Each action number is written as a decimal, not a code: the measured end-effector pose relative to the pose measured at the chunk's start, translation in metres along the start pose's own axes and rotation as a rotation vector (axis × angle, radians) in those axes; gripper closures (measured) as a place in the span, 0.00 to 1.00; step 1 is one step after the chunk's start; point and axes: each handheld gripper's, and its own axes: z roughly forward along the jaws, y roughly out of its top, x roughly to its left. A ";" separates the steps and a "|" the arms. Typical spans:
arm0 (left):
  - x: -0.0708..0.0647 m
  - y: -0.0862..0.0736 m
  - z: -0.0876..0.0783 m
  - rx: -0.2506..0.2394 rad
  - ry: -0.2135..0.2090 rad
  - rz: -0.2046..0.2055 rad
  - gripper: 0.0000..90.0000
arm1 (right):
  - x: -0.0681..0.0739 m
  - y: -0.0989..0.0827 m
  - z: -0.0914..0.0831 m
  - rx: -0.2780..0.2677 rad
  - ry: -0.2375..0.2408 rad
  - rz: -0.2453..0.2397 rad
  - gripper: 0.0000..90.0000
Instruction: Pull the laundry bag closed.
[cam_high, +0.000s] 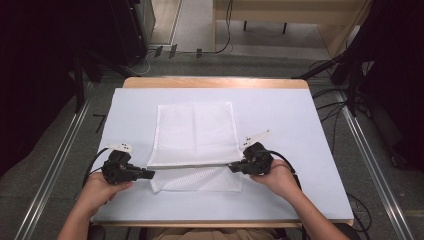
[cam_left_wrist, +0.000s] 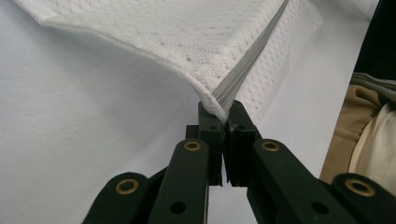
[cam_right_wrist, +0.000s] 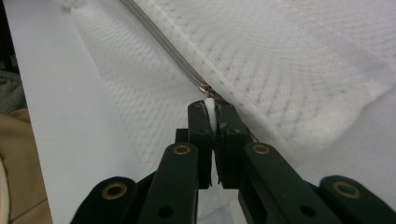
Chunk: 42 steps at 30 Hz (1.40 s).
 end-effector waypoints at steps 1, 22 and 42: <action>0.000 0.000 0.000 0.003 0.000 -0.001 0.98 | -0.001 -0.001 -0.002 -0.002 -0.001 0.008 0.98; -0.004 0.001 0.002 -0.005 -0.018 0.007 0.86 | -0.005 -0.007 -0.012 -0.014 -0.019 0.017 0.97; 0.001 0.004 0.001 -0.074 0.038 -0.023 0.46 | -0.006 -0.006 -0.003 -0.055 -0.069 -0.025 0.64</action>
